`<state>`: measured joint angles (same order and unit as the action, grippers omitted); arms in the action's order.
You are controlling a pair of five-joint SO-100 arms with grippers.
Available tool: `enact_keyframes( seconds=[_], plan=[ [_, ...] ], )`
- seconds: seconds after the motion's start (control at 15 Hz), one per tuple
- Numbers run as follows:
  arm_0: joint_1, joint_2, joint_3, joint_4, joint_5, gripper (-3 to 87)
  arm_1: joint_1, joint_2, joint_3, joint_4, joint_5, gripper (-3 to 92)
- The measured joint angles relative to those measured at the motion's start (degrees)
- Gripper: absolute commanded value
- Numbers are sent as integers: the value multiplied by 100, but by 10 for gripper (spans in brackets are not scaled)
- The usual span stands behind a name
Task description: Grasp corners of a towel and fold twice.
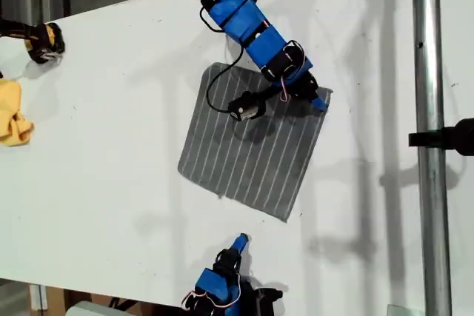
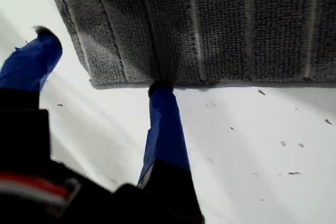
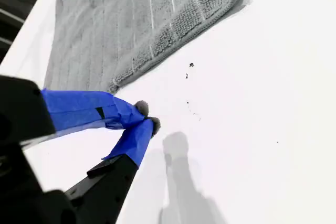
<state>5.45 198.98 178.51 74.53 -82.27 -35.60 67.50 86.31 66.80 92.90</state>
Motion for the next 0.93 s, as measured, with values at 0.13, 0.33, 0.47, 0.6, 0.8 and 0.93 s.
enact_keyframes(
  seconds=[0.13, 0.33, 0.47, 0.6, 0.8, 0.93],
  plan=[
    [0, 0, 0, 0, 0, -10, 0, -167, 0, -97, 79, 264],
    [0, 0, 0, 0, 0, -10, -53, -352, -44, -141, 229, 61],
    [0, 0, 0, 0, 0, -10, -53, -413, -105, -211, 308, 42],
    [0, 0, 0, 0, 0, -10, -53, -422, -123, -220, 316, -2],
    [0, 0, 0, 0, -26, -10, -53, -422, -141, -132, 334, -2],
    [70, -9, -193, 0, -176, -11, -53, -431, -167, -70, 316, -2]
  ],
)
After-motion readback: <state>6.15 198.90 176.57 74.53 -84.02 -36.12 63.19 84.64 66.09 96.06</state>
